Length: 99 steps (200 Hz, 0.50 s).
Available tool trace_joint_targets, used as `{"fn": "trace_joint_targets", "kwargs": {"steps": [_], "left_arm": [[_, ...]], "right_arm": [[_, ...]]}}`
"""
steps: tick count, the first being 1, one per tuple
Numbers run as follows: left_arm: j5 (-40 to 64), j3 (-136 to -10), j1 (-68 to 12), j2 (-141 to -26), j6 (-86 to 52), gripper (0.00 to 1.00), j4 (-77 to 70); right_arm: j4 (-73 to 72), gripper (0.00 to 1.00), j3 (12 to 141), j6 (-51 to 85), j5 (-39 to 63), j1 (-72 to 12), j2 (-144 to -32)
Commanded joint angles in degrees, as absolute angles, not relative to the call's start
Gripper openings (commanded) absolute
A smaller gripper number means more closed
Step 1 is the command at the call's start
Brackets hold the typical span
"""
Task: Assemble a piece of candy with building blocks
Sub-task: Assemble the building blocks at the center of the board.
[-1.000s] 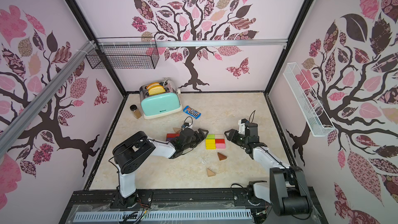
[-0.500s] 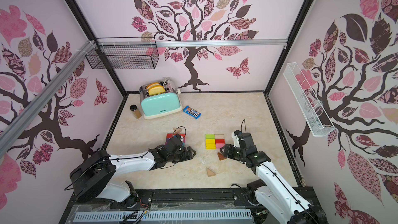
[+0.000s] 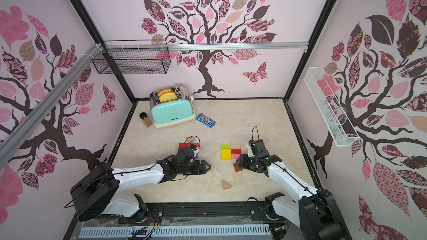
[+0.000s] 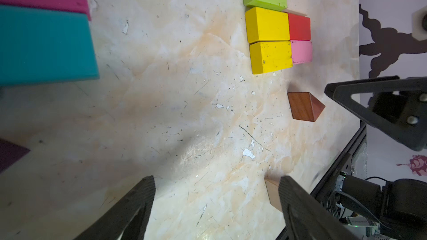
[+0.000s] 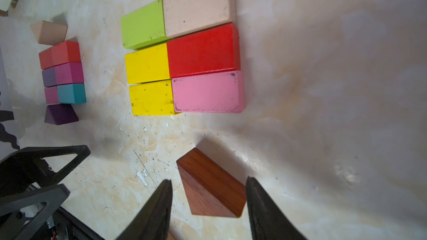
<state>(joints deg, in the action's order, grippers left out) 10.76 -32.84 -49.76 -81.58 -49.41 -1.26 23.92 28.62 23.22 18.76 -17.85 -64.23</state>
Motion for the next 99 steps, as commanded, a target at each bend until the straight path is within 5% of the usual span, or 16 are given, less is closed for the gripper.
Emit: {"fn": "trace_joint_targets", "kwargs": {"steps": [1, 99], "left_arm": [[11.15, -32.26, -49.40, -81.06, -48.59, 0.89, -2.64], [11.33, -30.35, -48.09, -81.21, -50.14, 0.89, -5.00]], "right_arm": [[20.49, 0.54, 28.47, 22.57, 22.58, -18.57, -65.99], [21.74, 0.53, 22.59, 29.24, 23.38, -24.71, -57.28]]}}
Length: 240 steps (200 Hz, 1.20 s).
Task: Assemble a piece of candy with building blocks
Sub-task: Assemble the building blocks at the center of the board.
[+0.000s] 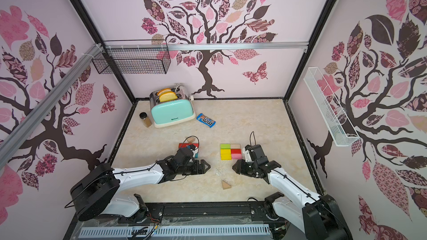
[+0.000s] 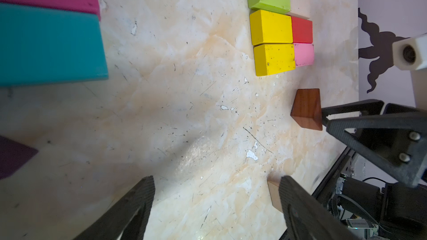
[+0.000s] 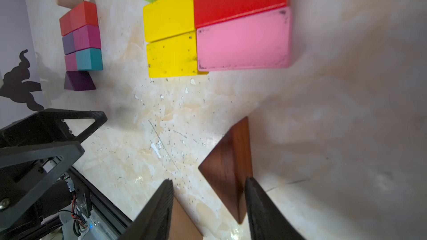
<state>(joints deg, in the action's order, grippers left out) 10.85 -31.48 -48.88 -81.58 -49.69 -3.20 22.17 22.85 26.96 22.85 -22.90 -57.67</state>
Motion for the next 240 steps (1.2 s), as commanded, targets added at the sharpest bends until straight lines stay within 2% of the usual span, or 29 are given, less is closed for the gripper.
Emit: {"fn": "trace_joint_targets", "kwargs": {"steps": [1, 84, 240], "left_arm": [[11.38, -30.29, -48.04, -81.16, -50.16, 0.89, -5.00], [10.90, -29.97, -47.33, -78.80, -50.19, 0.89, -4.22], [10.88, -29.78, -47.30, -79.10, -50.54, 0.89, -4.75]], "right_arm": [[21.64, 0.53, 22.59, 29.30, 23.38, -24.79, -57.34], [10.58, 0.53, 23.92, 33.14, 23.73, -28.40, -67.06], [6.62, 0.53, 25.75, 33.06, 22.77, -28.75, -71.37]]}}
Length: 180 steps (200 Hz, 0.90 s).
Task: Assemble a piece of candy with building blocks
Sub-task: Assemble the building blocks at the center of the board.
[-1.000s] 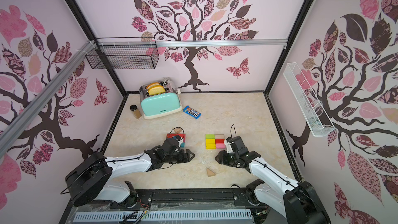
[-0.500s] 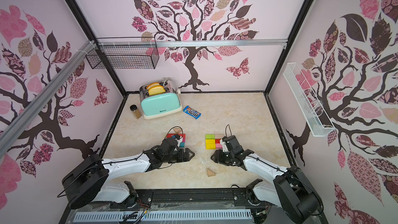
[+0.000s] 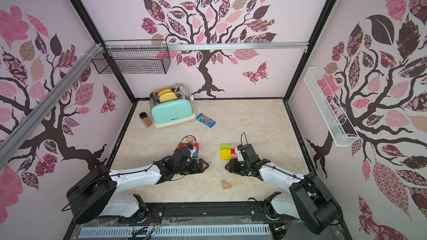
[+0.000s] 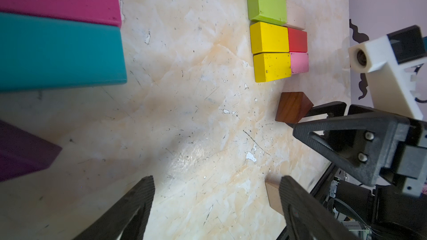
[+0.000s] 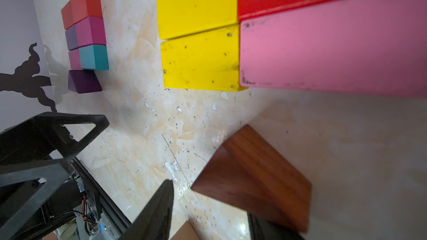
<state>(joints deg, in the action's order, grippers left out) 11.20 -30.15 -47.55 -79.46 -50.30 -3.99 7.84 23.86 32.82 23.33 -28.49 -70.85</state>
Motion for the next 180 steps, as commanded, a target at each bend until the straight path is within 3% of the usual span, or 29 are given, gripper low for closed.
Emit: {"fn": "trace_joint_targets", "kwargs": {"steps": [1, 88, 138, 180], "left_arm": [[10.89, -29.79, -47.29, -79.10, -50.54, 0.89, -4.79], [11.13, -29.75, -47.29, -78.65, -50.46, 0.89, -4.86], [11.82, -30.85, -47.29, -72.91, -46.59, 0.91, 4.05], [17.14, -30.21, -47.37, -67.05, -44.41, 0.96, 11.08]], "right_arm": [[6.61, 0.53, 25.75, 33.06, 22.72, -28.75, -71.41], [7.04, 0.53, 25.58, 32.91, 23.28, -28.75, -70.52], [27.09, 0.55, 28.25, 27.53, 18.31, -29.63, -57.38], [37.26, 0.56, 30.51, 26.43, 21.64, -33.24, -51.56]]}}
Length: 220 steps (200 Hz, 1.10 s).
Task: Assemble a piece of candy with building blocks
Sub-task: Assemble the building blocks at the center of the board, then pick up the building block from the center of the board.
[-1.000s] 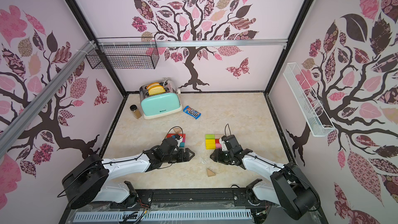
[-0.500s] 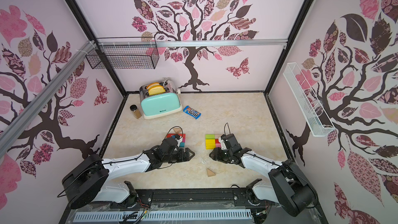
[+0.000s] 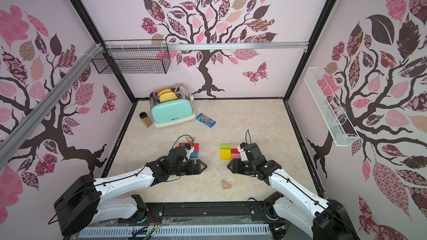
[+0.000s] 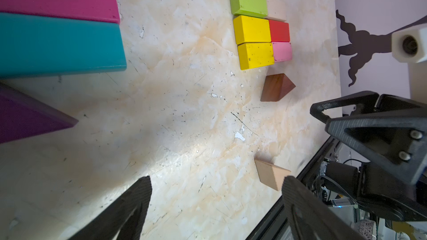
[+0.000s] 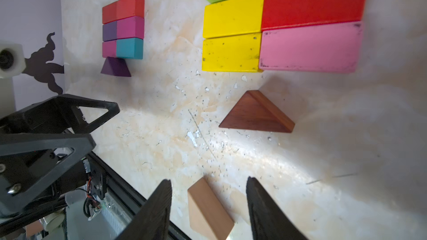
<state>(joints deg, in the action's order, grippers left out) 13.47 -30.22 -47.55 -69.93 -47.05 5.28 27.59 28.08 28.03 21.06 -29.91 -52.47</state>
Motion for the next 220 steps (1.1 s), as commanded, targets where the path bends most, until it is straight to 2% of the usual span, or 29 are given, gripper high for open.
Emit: {"fn": "trace_joint_targets", "kwargs": {"steps": [1, 24, 48, 64, 220], "left_arm": [[17.23, -30.18, -47.37, -66.88, -44.35, 0.96, 11.25], [18.71, -29.45, -47.38, -63.18, -43.86, 0.98, 15.93], [18.02, -27.72, -47.29, -59.04, -45.05, 0.98, 19.37], [18.15, -26.10, -47.24, -56.57, -45.94, 0.98, 20.02], [20.39, -21.28, -46.41, -53.27, -49.16, 0.98, 19.44]], "right_arm": [[37.31, 0.56, 30.59, 26.44, 21.54, -33.54, -51.62], [38.93, 0.56, 32.88, 26.91, 17.94, -39.90, -53.97], [42.23, 0.57, 37.50, 25.54, 9.79, -48.15, -60.02], [44.26, 0.57, 40.36, 24.63, 6.97, -50.84, -63.85], [43.92, 0.54, 43.31, 19.18, 3.46, -58.62, -74.71]]}}
